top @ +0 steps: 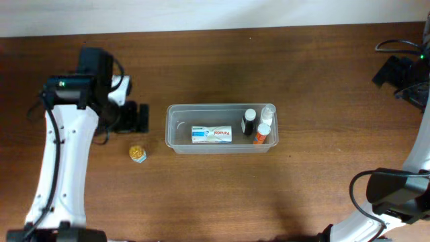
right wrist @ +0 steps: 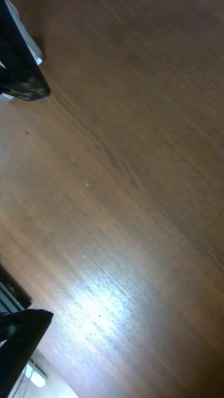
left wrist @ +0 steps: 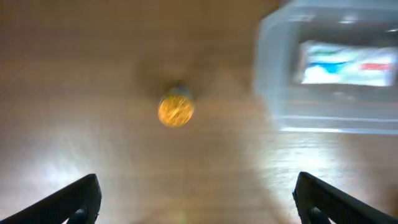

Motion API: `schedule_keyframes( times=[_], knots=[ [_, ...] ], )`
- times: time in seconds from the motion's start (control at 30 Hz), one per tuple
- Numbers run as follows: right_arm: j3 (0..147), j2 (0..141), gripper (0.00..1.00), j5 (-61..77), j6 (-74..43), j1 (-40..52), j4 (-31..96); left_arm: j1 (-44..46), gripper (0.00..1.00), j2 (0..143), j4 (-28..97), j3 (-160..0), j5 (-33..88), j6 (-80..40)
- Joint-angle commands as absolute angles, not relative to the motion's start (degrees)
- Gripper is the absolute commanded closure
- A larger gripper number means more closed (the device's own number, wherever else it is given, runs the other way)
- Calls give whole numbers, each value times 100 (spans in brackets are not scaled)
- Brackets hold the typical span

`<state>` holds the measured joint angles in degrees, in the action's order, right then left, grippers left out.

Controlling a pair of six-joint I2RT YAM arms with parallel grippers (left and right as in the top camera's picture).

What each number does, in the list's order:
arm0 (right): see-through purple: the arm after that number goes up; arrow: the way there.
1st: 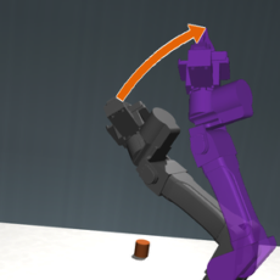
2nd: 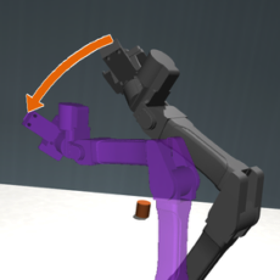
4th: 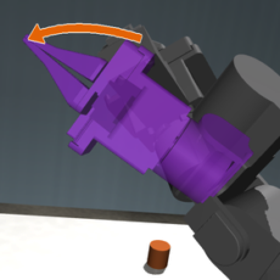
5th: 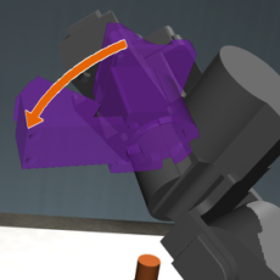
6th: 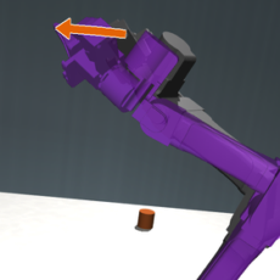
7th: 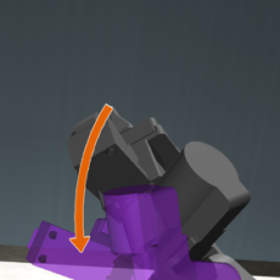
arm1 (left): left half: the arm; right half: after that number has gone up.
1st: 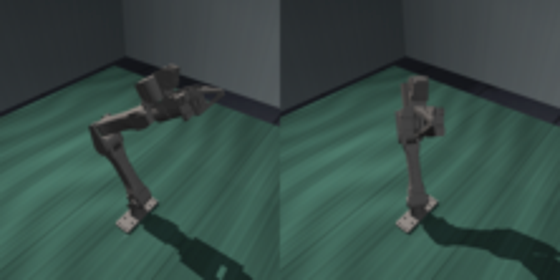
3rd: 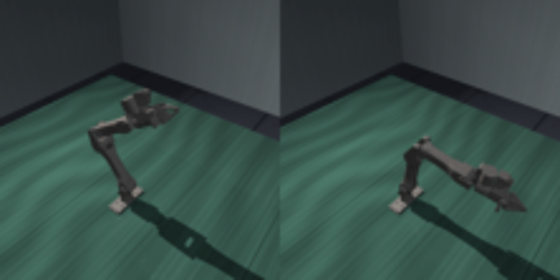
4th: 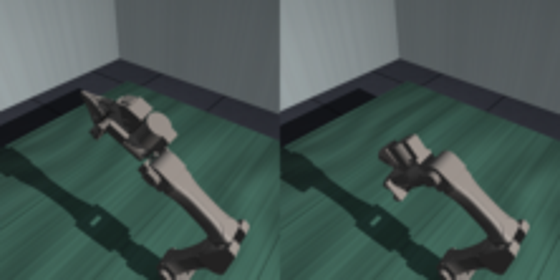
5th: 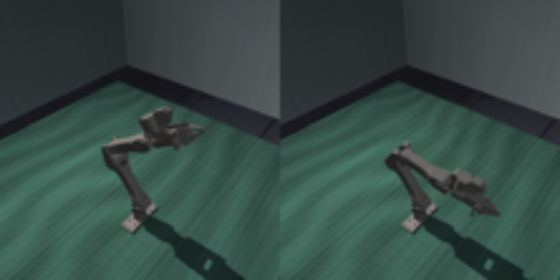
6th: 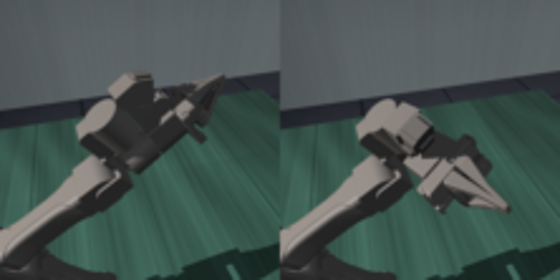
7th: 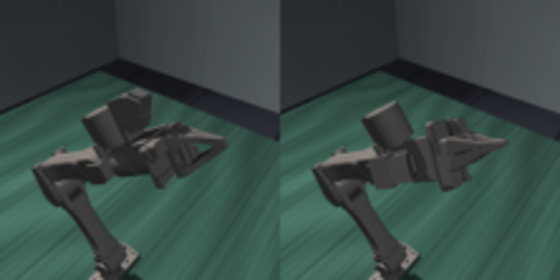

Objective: Pack container
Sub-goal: 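Lift the left gripper out and move it to the orange-lidded jar, then lower the left gripper and grasp the small orange-lidded jar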

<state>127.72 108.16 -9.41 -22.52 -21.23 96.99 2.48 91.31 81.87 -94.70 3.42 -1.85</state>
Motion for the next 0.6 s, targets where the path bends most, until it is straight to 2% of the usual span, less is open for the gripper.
schedule_keyframes(
  times=[0.0, 0.4, 0.57],
  knots=[
    [12853, 10713, 2, -969, -2298, -2141, 9712, -198, 1, 9203, 7898, -8381, 384, -685],
    [12853, 10713, 2, -969, -2298, -2141, 9712, -290, 1, 9264, 5564, -6213, 436, -1118],
    [12853, 10713, 2, -969, -2298, -2141, 9712, -290, 1, 9712, 5137, -6029, 513, -1114]
  ],
)
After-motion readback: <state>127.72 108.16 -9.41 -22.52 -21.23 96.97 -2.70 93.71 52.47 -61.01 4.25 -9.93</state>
